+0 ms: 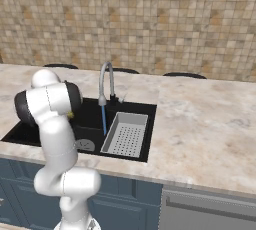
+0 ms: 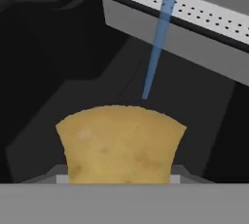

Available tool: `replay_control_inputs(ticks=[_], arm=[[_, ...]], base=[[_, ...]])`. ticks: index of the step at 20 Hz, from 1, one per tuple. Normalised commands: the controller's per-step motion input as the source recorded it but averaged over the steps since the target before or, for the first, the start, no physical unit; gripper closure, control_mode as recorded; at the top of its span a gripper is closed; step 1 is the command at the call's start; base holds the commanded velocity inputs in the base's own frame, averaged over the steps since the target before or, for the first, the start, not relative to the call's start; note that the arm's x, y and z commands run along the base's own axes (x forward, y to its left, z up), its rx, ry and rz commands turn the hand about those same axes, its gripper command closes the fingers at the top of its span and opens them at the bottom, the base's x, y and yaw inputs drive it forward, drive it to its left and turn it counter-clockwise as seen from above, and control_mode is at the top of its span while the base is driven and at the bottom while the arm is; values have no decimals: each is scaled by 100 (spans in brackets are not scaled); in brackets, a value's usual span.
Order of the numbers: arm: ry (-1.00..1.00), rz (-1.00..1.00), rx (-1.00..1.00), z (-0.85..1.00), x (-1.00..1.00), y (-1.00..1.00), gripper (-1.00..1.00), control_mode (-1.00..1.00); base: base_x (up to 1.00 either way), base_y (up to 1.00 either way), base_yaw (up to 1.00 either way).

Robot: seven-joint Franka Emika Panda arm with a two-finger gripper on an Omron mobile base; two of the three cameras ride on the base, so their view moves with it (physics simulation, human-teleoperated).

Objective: Soak the sponge with water for a few seconds and then drop it inside the sink.

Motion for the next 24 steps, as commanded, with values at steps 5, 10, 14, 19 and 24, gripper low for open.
replay_control_inputs(ticks=[5, 10, 14, 19, 24], arm=[[4, 28, 0, 44, 0, 7, 100, -100], [0, 32, 0, 21, 0, 0, 100, -100], [0, 33, 3, 1, 0, 0, 100, -100], [1, 34, 10, 0, 0, 0, 100, -100], [3, 36, 12, 2, -3, 2, 100, -100]], base=[[0, 0, 0], [0, 0, 0], [0, 0, 0], [0, 0, 0], [0, 0, 0]])
